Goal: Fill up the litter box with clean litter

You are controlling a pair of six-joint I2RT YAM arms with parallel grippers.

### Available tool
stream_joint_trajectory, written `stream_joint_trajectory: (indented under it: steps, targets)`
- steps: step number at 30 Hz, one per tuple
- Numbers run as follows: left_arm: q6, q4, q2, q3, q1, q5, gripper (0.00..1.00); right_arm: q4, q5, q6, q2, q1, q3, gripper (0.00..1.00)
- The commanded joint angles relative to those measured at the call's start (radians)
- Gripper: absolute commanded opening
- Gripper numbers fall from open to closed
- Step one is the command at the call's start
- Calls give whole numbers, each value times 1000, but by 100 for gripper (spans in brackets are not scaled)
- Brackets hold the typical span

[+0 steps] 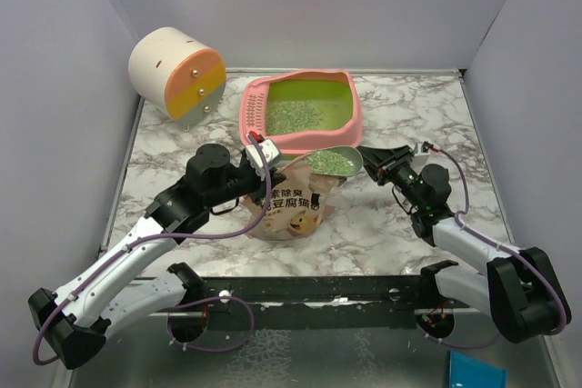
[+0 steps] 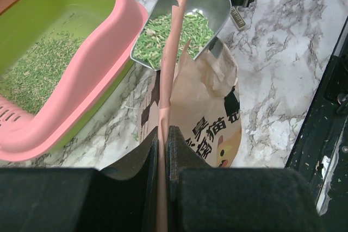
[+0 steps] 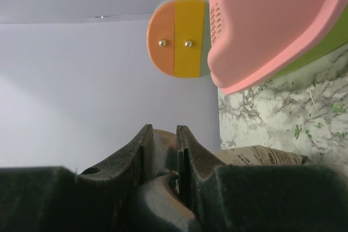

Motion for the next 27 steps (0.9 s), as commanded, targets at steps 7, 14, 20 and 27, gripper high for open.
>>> stream_joint_trajectory:
  steps: [7,14,20,27]
  targets:
    - [-12,73,-20,-12,2,-32,0,-5,16,-17,46,-42,133,1]
    - [-14,83,-27,-16,3,-30,0,-22,-24,-67,181,-59,308,1]
    - [-24,86,-41,-29,2,-23,0,-45,-69,-94,349,-87,540,1]
    - [-18,76,-47,-30,2,-31,0,-155,-161,-184,600,-112,916,1]
